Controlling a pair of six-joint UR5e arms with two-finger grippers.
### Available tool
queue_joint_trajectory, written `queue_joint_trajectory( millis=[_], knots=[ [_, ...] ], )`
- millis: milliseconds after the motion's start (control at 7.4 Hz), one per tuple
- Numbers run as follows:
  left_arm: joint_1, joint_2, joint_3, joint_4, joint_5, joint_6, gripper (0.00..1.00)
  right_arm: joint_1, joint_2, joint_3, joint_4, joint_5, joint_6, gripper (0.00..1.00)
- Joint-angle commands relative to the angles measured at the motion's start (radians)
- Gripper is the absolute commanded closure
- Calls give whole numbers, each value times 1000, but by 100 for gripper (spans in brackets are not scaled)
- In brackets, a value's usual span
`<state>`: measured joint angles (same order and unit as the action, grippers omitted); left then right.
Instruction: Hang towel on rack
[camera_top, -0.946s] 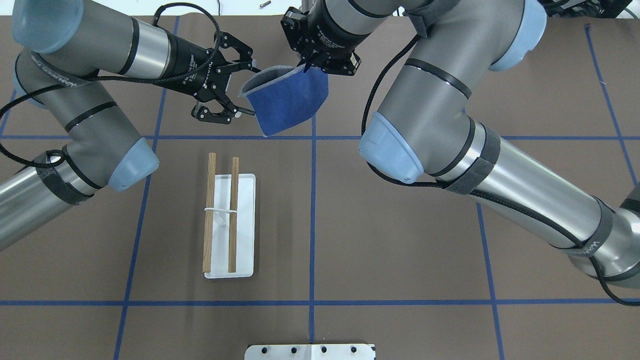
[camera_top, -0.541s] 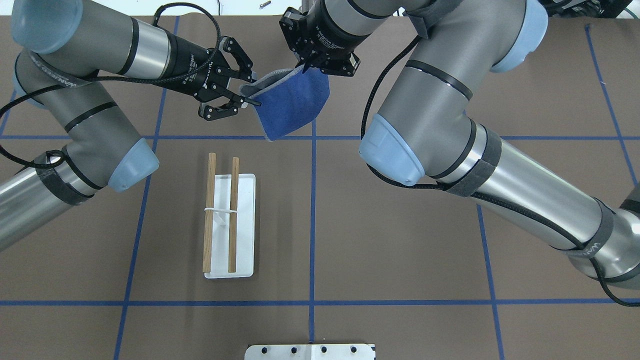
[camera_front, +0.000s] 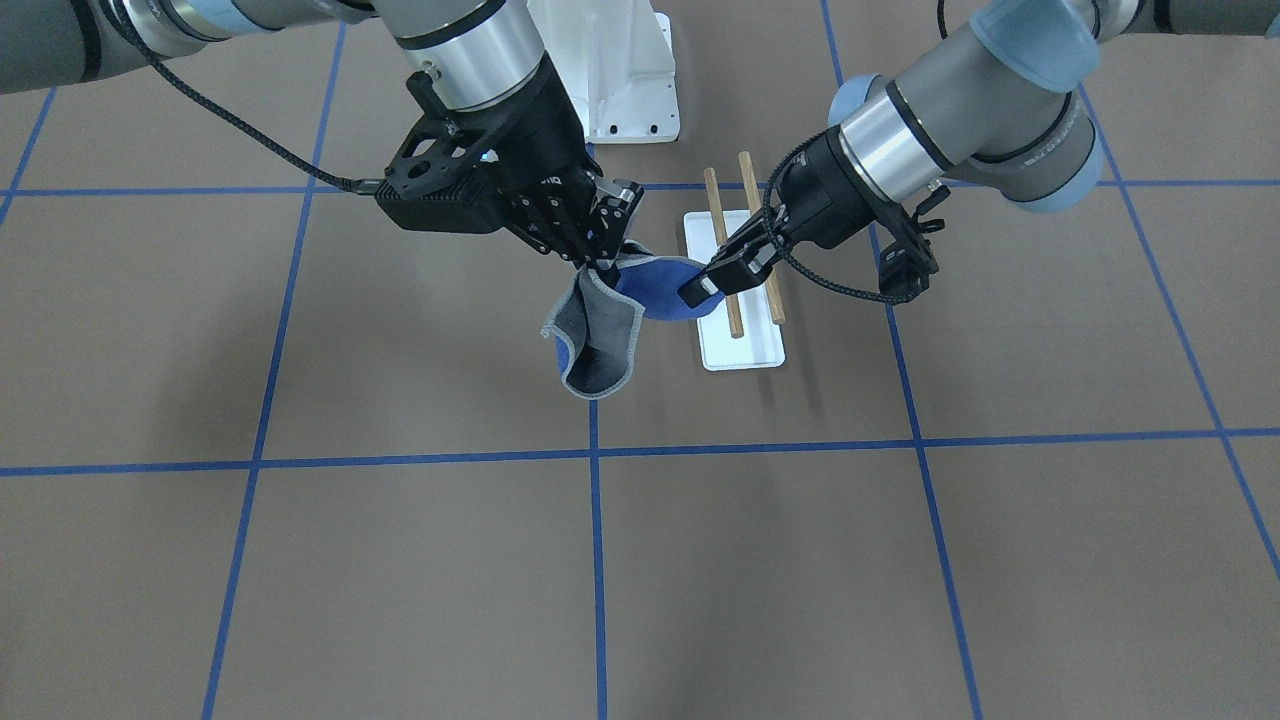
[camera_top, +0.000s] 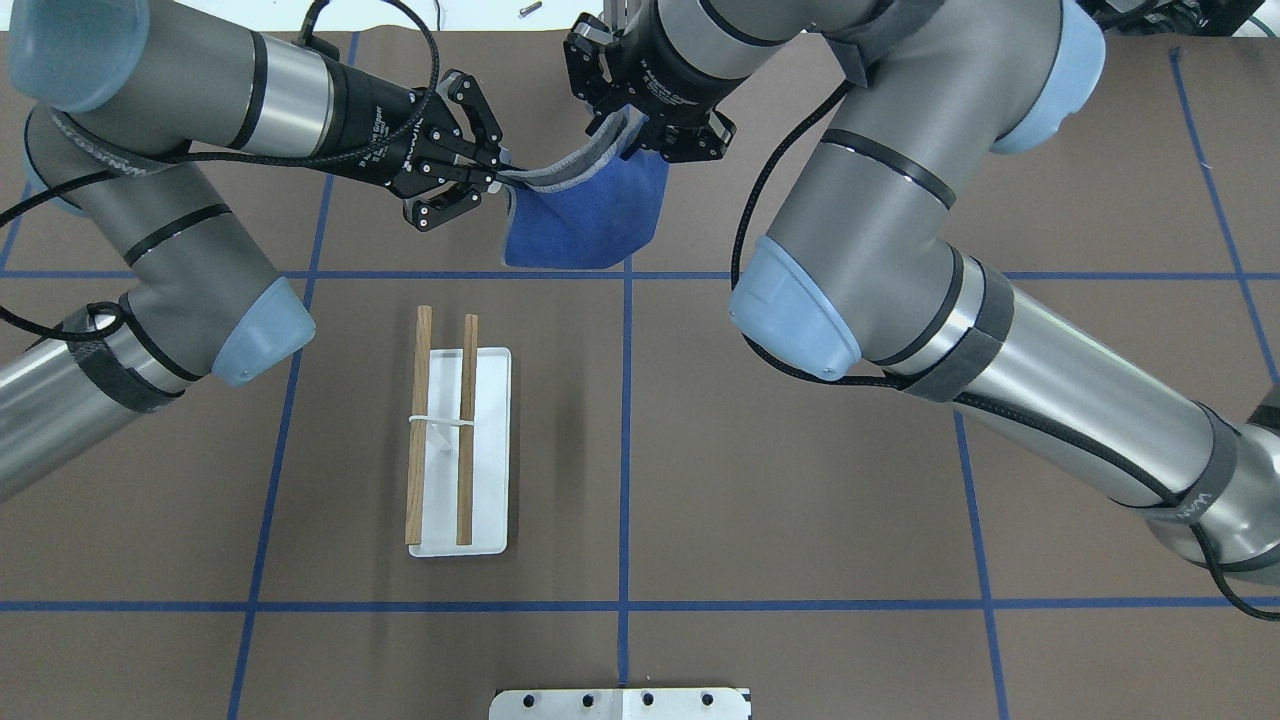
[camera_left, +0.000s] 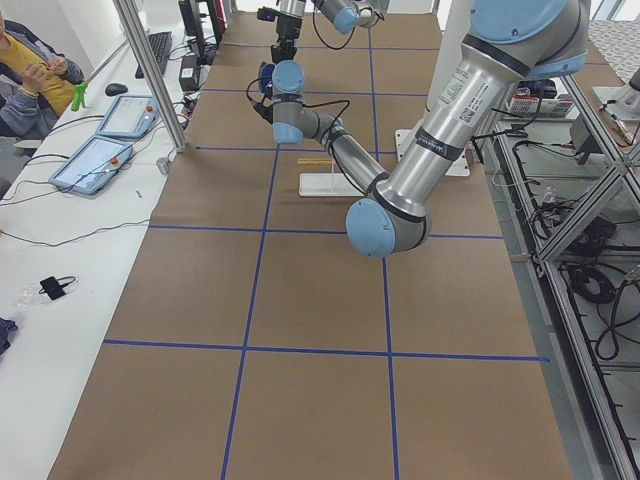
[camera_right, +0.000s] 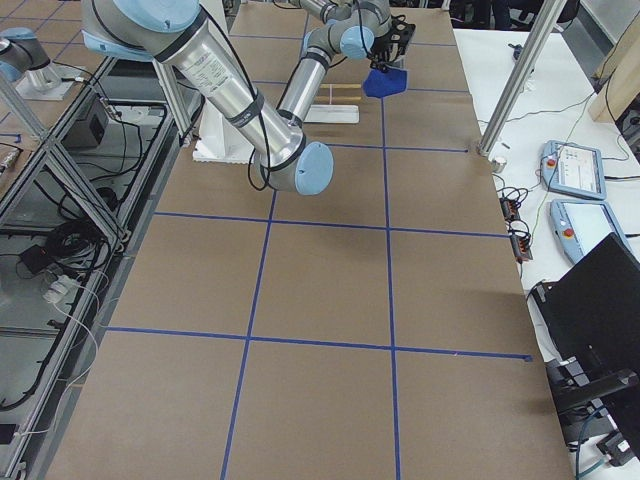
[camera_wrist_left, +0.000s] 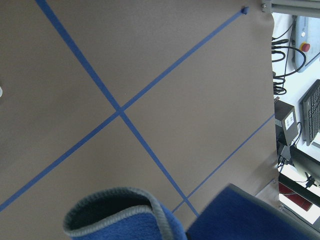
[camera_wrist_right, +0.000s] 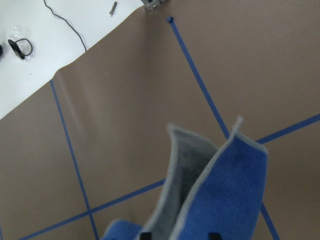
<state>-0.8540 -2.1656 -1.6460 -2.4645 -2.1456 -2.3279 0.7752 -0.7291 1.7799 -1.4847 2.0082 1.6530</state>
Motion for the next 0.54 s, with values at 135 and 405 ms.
queue_joint_trajectory(
  millis=[135,405],
  knots=[
    [0,4,-55,-2,122,76,100,-1,-85,52,47,-2,-1,0],
    [1,30,-101,-40,121,439,100,-1,-90,53,49,-2,-2,0]
  ],
)
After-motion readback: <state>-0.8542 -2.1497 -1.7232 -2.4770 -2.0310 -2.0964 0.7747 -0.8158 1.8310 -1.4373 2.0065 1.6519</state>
